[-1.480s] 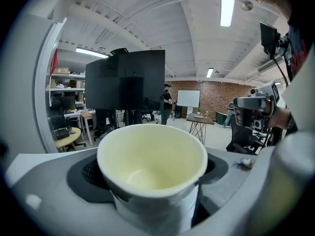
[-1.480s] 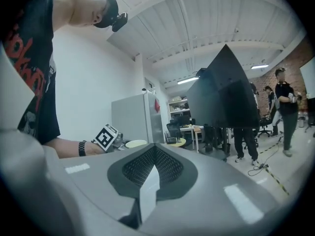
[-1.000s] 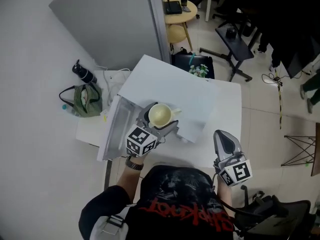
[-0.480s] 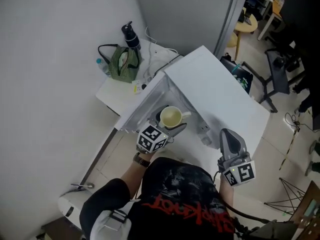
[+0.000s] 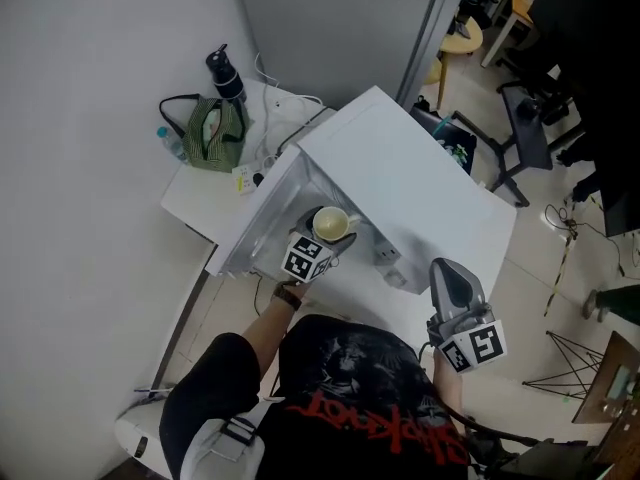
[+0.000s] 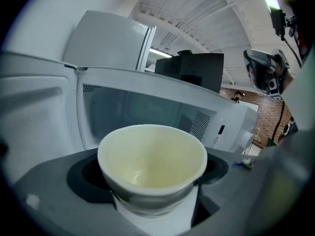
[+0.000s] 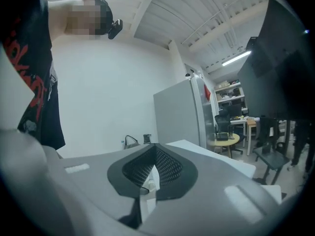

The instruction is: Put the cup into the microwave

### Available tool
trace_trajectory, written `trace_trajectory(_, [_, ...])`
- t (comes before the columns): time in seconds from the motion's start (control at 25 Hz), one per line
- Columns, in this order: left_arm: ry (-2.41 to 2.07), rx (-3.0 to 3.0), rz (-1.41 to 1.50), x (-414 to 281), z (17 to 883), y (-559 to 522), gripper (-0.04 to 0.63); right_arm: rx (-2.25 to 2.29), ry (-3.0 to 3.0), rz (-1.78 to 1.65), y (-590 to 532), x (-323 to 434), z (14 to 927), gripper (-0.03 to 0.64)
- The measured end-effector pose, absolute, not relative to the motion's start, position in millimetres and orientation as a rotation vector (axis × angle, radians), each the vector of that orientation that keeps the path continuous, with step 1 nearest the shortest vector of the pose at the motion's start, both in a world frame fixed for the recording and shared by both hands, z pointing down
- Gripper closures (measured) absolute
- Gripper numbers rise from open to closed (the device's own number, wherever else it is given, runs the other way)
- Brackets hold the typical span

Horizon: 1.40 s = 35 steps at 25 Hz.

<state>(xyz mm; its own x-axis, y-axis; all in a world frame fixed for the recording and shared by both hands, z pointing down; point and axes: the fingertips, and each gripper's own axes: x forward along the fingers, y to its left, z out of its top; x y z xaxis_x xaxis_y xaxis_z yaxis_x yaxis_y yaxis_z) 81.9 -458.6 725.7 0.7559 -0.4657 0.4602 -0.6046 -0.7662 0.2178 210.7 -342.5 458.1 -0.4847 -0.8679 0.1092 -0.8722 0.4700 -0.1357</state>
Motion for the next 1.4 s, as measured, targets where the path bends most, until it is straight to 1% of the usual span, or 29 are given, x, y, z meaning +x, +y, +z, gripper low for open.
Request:
trace_trajectory(0.4, [-0.645,2.667,0.653,143.1,769.5,-509.9,0.129,1.902,-2.481,0.428,-316.3,259.8,478.7,0.615])
trace_trajectory(0.6, [-0.599,2.713,0.623,166.3,772.8,-525.7,0.13,2.037,-2.37,0.468,-300.4,273.1,490.4,0.615])
trace_trajectory(1.04, [-0.62,2.803,0.583,181.9,783.0,-551.4,0.13,2.118,-2.276,0.491,-291.2,253.4,497.6,0.615])
trace_trajectory(1.24, [-0.563,2.814,0.58,182.2,786.4,-546.4,0.129,2.148,-2.24,0.499,-285.9,243.5,500.5,0.615])
trace_trajectory(1.4, [-0.478,2.807,0.474,170.2,768.6,-531.5,0.129,2.15,-2.23,0.507,-284.6,230.8,501.6,0.615])
